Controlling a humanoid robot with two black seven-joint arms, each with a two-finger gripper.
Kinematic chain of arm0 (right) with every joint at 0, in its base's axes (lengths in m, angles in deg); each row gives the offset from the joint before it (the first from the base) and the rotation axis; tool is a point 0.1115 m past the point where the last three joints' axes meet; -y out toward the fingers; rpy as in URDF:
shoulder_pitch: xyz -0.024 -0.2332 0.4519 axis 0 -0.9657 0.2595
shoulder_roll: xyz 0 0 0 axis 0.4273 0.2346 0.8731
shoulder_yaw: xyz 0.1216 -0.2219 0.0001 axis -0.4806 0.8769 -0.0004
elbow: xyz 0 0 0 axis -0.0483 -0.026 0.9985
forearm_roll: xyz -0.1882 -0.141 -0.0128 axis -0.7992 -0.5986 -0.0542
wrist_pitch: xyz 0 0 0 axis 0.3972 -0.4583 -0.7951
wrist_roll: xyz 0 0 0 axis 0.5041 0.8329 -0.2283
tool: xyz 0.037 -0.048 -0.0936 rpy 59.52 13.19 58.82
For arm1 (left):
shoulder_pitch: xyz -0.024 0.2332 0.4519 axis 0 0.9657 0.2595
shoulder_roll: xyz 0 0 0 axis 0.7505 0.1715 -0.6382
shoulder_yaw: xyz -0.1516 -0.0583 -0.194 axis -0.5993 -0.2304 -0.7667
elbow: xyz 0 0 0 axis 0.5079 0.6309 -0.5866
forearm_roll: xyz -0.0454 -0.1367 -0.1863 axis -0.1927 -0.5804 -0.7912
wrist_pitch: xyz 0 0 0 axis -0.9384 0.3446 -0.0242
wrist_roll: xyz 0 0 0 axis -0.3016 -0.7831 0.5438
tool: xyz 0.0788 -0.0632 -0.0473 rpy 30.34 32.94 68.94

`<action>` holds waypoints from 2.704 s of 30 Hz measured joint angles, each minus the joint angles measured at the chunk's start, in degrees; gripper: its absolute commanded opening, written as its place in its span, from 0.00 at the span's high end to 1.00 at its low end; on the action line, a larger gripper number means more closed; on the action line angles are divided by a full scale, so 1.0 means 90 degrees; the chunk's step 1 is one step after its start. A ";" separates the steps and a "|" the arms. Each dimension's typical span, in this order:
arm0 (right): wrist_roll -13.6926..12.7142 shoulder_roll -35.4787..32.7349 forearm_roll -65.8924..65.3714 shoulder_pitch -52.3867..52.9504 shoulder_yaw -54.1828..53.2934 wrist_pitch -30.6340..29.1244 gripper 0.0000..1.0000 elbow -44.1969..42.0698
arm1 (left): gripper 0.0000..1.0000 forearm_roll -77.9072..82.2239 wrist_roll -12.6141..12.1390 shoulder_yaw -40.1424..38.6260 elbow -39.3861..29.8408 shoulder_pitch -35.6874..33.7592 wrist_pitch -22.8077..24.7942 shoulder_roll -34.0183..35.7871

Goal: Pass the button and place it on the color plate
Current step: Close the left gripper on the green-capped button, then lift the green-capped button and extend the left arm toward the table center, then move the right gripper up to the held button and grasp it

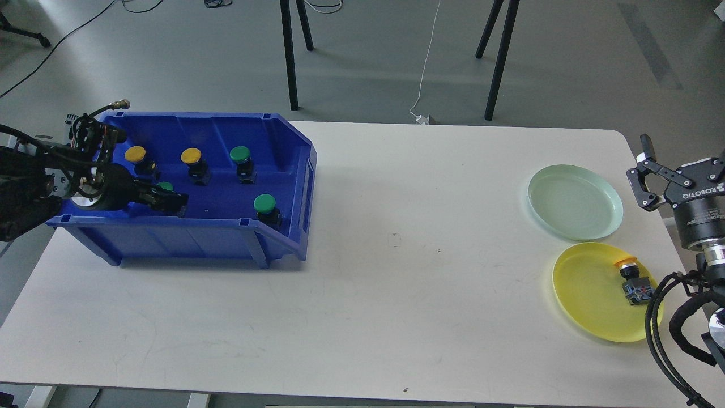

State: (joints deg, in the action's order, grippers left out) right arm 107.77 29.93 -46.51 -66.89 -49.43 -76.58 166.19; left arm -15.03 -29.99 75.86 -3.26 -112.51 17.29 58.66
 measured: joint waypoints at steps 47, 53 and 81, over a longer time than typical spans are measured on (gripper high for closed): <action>0.0056 0.0167 -0.0145 -0.0147 0.0032 -0.0048 0.01 0.0074 | 0.88 -0.4009 -0.0002 -0.4617 -0.3383 -0.0287 0.0835 -0.0618; 0.0057 0.0147 -0.1261 -0.0149 0.0164 -0.0021 0.01 0.0103 | 0.88 -0.3907 -0.0002 -0.5593 -0.2358 0.0716 0.0868 -0.1820; 0.0355 0.2919 -0.2512 0.1507 0.1920 0.0070 0.05 -0.0703 | 0.87 -0.3766 -0.0001 -0.5847 -0.2514 0.0897 0.0546 -0.2353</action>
State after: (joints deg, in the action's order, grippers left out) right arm 110.96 56.21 -69.12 -53.33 -32.15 -75.95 159.87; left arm -48.92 -30.00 23.23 -25.89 -104.43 22.21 37.49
